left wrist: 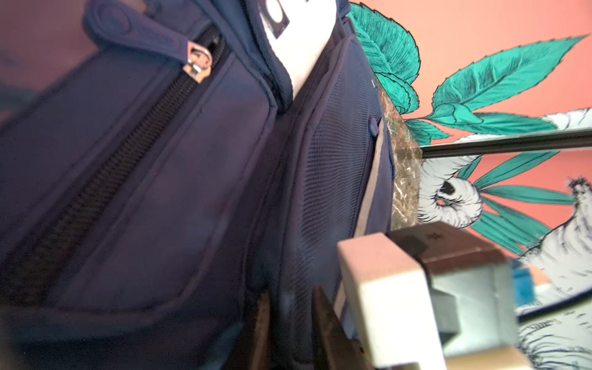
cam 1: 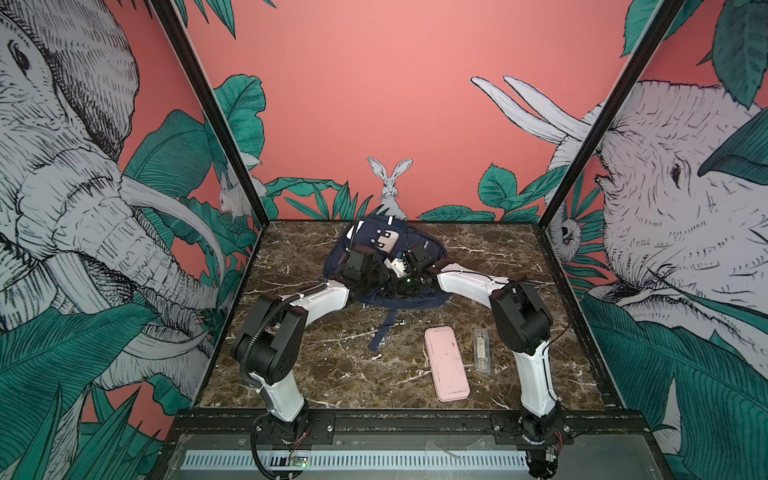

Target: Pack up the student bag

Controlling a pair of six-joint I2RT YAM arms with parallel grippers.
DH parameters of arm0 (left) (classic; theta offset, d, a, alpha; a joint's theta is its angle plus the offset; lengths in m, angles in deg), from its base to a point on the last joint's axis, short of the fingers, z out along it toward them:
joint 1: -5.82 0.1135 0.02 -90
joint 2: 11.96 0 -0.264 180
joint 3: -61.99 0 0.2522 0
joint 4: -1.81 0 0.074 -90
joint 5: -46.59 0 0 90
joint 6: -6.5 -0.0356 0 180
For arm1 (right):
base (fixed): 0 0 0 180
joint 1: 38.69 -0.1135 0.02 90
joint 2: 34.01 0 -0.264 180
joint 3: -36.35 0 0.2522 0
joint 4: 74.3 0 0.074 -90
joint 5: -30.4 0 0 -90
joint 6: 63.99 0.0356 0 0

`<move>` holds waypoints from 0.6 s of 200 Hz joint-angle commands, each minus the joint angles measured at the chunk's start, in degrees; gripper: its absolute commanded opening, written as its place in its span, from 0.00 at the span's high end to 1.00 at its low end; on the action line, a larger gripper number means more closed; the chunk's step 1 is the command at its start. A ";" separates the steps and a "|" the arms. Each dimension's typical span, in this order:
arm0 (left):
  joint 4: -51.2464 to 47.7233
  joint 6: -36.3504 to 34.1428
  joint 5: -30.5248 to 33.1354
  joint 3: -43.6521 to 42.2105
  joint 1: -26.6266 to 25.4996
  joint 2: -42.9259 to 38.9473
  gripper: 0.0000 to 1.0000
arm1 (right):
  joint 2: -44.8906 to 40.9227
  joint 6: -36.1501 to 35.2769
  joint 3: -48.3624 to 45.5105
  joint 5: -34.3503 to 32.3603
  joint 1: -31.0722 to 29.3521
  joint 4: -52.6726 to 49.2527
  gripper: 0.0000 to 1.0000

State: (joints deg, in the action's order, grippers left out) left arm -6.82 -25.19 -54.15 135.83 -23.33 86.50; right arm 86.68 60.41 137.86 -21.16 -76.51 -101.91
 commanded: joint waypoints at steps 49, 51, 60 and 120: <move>-13.94 -13.08 4.01 -1.81 7.85 -10.65 0.60 | -2.26 2.11 -2.88 2.48 1.54 6.30 1.00; -14.10 -13.18 4.05 -1.87 8.11 -10.65 0.60 | -2.18 2.22 -2.85 2.49 1.46 6.34 1.00; -14.87 -13.79 3.85 -2.12 9.16 -10.26 0.60 | -1.50 2.67 -1.98 2.63 1.35 6.43 1.00; -15.99 -14.14 -3.90 -0.76 9.81 -0.35 0.64 | 6.07 3.96 10.88 3.22 -2.57 2.91 1.00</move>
State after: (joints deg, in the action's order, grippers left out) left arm -19.87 -38.75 -53.38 134.54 -12.86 81.73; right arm 89.78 63.55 143.15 -18.85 -76.86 -100.58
